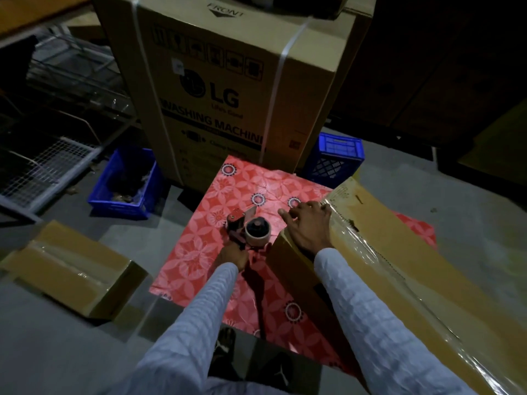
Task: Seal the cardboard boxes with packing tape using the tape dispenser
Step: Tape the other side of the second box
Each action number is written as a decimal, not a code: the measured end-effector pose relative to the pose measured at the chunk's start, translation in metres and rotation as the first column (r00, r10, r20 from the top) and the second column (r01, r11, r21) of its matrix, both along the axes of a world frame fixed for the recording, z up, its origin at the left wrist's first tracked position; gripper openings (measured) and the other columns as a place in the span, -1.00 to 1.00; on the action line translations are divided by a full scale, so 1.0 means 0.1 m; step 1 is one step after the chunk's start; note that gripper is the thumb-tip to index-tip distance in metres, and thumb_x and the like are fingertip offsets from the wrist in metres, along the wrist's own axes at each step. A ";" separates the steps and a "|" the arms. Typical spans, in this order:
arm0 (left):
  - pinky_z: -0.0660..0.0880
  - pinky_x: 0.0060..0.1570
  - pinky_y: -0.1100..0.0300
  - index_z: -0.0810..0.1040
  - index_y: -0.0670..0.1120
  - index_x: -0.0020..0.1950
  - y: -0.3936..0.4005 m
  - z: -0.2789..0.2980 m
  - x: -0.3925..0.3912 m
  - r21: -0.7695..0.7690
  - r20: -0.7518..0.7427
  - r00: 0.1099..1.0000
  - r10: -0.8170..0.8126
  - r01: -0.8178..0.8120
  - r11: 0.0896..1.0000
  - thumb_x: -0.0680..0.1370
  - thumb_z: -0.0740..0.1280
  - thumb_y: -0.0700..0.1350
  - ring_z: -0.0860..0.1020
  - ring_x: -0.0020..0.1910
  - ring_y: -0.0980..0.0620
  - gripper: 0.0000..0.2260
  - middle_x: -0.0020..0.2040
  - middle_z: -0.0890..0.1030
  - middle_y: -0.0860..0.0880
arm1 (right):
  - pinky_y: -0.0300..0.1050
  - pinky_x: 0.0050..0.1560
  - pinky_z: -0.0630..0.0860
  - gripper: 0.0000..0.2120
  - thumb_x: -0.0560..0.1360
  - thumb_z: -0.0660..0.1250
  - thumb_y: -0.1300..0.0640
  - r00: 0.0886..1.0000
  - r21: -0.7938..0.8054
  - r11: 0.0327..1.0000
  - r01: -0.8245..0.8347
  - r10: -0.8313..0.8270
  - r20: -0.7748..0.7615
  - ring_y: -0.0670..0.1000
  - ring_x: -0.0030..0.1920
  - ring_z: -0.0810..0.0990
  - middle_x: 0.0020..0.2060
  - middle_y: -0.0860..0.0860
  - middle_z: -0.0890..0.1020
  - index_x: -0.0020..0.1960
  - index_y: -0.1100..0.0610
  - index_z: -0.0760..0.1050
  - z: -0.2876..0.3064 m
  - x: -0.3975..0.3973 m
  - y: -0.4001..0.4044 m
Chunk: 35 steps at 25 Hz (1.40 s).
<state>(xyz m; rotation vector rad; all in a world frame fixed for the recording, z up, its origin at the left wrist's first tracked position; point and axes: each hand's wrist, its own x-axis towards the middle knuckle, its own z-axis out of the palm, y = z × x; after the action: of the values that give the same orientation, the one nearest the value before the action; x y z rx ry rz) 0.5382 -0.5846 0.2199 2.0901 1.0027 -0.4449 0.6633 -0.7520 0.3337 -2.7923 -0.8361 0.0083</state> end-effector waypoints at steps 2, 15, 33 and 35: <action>0.52 -0.02 0.05 0.61 -0.09 0.21 0.03 0.13 0.03 0.026 0.054 0.997 0.061 -0.063 0.998 0.53 0.28 0.16 0.63 0.13 -0.28 -0.59 0.18 0.66 -0.21 | 0.22 0.41 0.05 -0.40 0.67 -0.03 -0.33 0.995 -0.023 0.996 -0.092 0.091 -0.029 0.04 0.14 0.47 -0.14 -0.06 0.56 -0.16 -0.01 0.60 0.03 0.09 -0.08; 0.15 -0.53 0.27 0.44 -0.14 -0.36 0.07 1.31 0.38 -0.506 0.506 0.776 0.376 -0.086 0.858 0.41 0.31 -0.21 0.27 -0.55 0.04 -0.85 -0.50 0.36 -0.09 | -0.08 0.09 0.55 -0.93 0.63 0.35 0.11 0.950 0.715 0.688 0.123 0.127 -0.286 -0.09 -0.03 0.60 -0.05 -0.10 0.65 0.01 0.03 0.61 0.12 -0.35 -0.02; 0.28 -0.56 0.21 0.38 -0.28 0.26 -0.51 1.83 0.46 -0.631 0.522 0.755 0.397 0.030 0.775 0.40 0.45 -0.46 0.37 -0.57 0.07 -0.51 -0.30 0.42 -0.16 | -0.16 -0.18 0.61 -0.89 0.64 0.26 0.25 0.329 0.406 0.268 0.874 0.291 -0.898 0.04 -0.20 0.65 -0.21 0.13 0.69 0.00 0.24 0.55 1.10 0.44 -0.27; 0.27 -0.56 0.19 0.41 -0.24 0.12 -0.55 1.87 0.47 -0.609 0.546 0.748 0.377 0.044 0.792 0.43 0.41 -0.50 0.37 -0.56 0.08 -0.64 -0.32 0.45 -0.13 | -0.06 0.00 0.65 -0.88 0.66 0.25 0.26 0.410 0.466 0.283 0.838 0.237 -0.881 0.06 -0.11 0.66 -0.14 0.14 0.67 0.02 0.23 0.56 1.09 0.50 -0.27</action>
<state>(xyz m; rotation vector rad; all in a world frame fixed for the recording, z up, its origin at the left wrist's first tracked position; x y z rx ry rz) 0.5851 -0.6398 0.4070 1.3778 0.5268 0.0900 0.7135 -0.7787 0.4432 -1.3357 0.2167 0.6230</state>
